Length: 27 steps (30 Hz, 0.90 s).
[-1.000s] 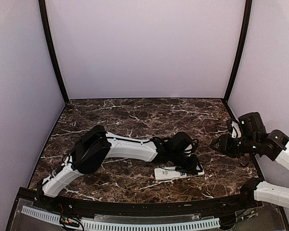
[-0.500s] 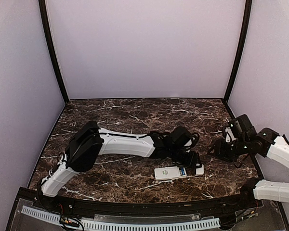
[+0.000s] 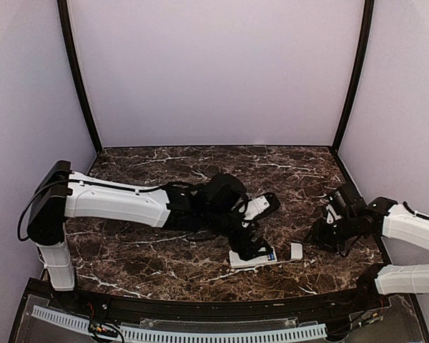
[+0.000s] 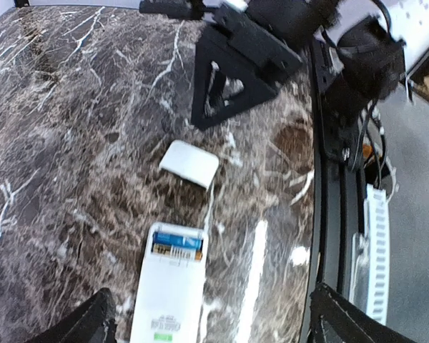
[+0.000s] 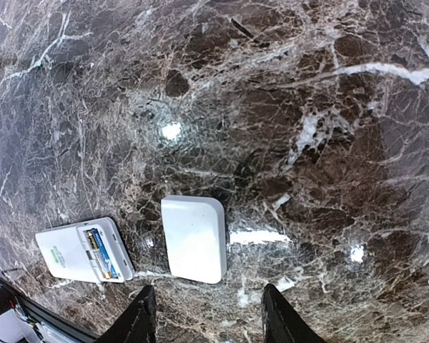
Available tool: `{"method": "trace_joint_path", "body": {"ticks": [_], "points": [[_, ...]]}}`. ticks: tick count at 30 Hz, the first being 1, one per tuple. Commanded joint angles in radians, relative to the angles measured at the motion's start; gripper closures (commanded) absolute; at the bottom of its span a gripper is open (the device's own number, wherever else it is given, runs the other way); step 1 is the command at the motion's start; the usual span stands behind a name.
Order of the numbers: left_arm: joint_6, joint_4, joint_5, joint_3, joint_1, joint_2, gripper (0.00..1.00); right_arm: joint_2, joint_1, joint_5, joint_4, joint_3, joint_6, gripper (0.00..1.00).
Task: Load the batteries into the remote control
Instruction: Pick up the battery cover at the center of the board.
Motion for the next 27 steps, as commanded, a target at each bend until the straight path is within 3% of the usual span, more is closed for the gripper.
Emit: {"method": "trace_joint_path", "body": {"ticks": [1, 5, 10, 22, 27], "points": [[0.374, -0.116, -0.121, -0.179, -0.004, -0.114, 0.03, 0.029, 0.001, -0.011, 0.064, 0.005, -0.007, 0.53], [0.436, -0.160, -0.166, -0.250, -0.004, -0.106, 0.01, 0.075, 0.000, -0.020, 0.076, 0.019, -0.010, 0.53], [0.452, -0.155, -0.204, -0.235, -0.002, -0.040, 0.01, 0.143, 0.006, -0.047, 0.088, 0.045, -0.004, 0.50], [0.482, -0.138, -0.146, -0.228, 0.036, 0.032, 0.04, 0.356, 0.036, -0.038, 0.055, 0.147, -0.027, 0.45], [0.474, -0.158, -0.126, -0.217, 0.036, 0.043, 0.07, 0.464, 0.080, 0.005, -0.031, 0.222, -0.024, 0.45]]}}
